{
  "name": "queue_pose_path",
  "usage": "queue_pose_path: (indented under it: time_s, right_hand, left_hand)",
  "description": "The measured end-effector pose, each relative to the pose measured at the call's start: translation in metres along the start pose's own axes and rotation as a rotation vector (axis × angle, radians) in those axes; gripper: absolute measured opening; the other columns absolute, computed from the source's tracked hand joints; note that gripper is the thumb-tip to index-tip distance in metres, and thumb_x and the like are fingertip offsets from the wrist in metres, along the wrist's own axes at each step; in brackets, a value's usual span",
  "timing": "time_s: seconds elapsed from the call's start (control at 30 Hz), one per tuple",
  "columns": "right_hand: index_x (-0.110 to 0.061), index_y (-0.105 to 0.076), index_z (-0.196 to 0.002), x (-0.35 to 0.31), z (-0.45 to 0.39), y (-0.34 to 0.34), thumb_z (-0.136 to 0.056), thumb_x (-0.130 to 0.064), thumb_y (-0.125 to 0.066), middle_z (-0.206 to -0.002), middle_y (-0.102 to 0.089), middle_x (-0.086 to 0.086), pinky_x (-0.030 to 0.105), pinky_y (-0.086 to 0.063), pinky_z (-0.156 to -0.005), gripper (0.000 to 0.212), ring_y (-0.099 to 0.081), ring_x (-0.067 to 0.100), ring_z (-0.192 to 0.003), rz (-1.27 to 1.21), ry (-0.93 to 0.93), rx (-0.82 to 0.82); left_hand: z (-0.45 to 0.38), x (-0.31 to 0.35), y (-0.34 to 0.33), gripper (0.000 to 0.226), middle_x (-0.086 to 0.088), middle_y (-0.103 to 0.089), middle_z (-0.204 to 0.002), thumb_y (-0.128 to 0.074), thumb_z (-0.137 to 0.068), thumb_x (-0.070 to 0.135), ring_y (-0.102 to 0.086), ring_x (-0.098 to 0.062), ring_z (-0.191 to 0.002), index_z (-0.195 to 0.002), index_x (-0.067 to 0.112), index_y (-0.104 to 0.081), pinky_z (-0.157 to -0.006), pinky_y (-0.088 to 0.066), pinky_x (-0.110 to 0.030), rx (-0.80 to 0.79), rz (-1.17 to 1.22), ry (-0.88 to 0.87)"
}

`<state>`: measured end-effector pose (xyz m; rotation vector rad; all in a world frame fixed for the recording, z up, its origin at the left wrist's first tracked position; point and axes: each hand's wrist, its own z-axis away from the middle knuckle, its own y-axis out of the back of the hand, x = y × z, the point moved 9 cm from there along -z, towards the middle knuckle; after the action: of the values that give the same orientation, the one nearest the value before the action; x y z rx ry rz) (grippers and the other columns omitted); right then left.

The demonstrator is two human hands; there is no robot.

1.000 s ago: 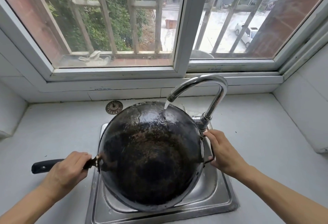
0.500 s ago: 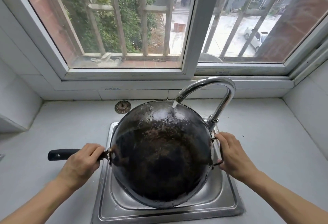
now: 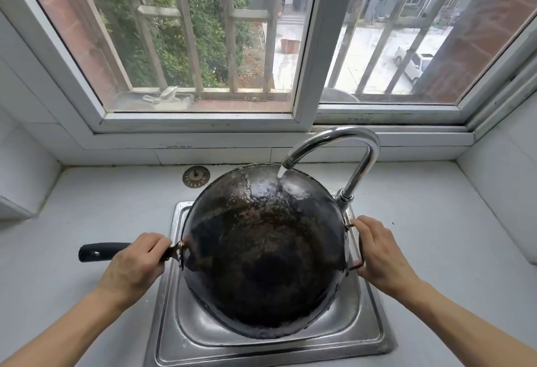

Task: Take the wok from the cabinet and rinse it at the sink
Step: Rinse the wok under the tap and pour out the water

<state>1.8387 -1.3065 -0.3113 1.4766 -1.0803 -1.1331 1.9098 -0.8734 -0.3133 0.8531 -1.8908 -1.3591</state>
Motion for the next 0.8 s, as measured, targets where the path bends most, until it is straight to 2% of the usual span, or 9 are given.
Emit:
queue_pose_path:
  time_s: [0.1,0.27,0.37,0.5,0.67,0.8]
  right_hand:
    - [-0.002,-0.042,-0.131,0.006,0.009,0.002,-0.036,-0.01,-0.088,-0.126,-0.045,0.014,0.04,-0.047,-0.087,0.106,-0.048,0.033,-0.111,0.009,-0.038,-0.006]
    - [-0.003,-0.043,-0.13,0.022,0.029,-0.004,-0.035,-0.011,-0.09,-0.125,-0.047,0.013,0.033,-0.036,-0.091,0.106,-0.047,0.033,-0.112,-0.002,-0.115,-0.018]
    - [-0.001,-0.045,-0.128,0.031,0.039,-0.005,-0.035,-0.014,-0.091,-0.124,-0.049,0.016,0.034,-0.036,-0.09,0.105,-0.047,0.033,-0.112,-0.008,-0.15,-0.007]
    - [0.0,-0.046,-0.126,0.043,0.048,-0.006,-0.03,-0.004,-0.084,-0.123,-0.049,0.017,0.035,-0.036,-0.091,0.104,-0.046,0.034,-0.111,-0.005,-0.195,0.016]
    - [0.001,-0.046,-0.127,0.056,0.058,-0.012,-0.031,-0.003,-0.084,-0.123,-0.05,0.019,0.038,-0.037,-0.092,0.103,-0.047,0.036,-0.112,-0.001,-0.235,0.023]
    - [0.002,-0.049,-0.125,0.065,0.064,-0.018,-0.033,-0.006,-0.084,-0.122,-0.053,0.018,0.04,-0.04,-0.089,0.099,-0.051,0.038,-0.11,0.002,-0.272,0.001]
  left_hand:
    - [-0.008,0.006,-0.005,0.026,-0.004,-0.061,-0.09,-0.042,-0.076,0.017,-0.061,-0.027,-0.078,-0.093,0.01,-0.061,-0.045,-0.053,-0.036,-0.029,0.012,-0.012]
    - [-0.027,0.02,-0.007,0.029,-0.004,-0.059,-0.089,-0.042,-0.071,0.014,-0.06,-0.027,-0.079,-0.094,0.01,-0.059,-0.047,-0.052,-0.035,-0.044,0.012,-0.071]
    - [-0.039,0.032,-0.005,0.03,-0.005,-0.061,-0.089,-0.042,-0.071,0.013,-0.06,-0.026,-0.081,-0.095,0.009,-0.06,-0.05,-0.053,-0.033,-0.036,0.01,-0.125]
    - [-0.052,0.038,-0.011,0.03,-0.006,-0.062,-0.091,-0.042,-0.072,0.012,-0.062,-0.03,-0.079,-0.094,0.008,-0.062,-0.052,-0.054,-0.036,-0.051,0.006,-0.144]
    - [-0.066,0.052,-0.006,0.027,-0.007,-0.063,-0.091,-0.044,-0.075,0.011,-0.061,-0.027,-0.079,-0.091,0.007,-0.065,-0.054,-0.052,-0.034,-0.007,-0.016,-0.206]
    - [-0.074,0.06,-0.004,0.024,-0.007,-0.063,-0.086,-0.045,-0.08,0.015,-0.06,-0.029,-0.073,-0.087,0.006,-0.066,-0.049,-0.052,-0.036,0.023,-0.021,-0.228]
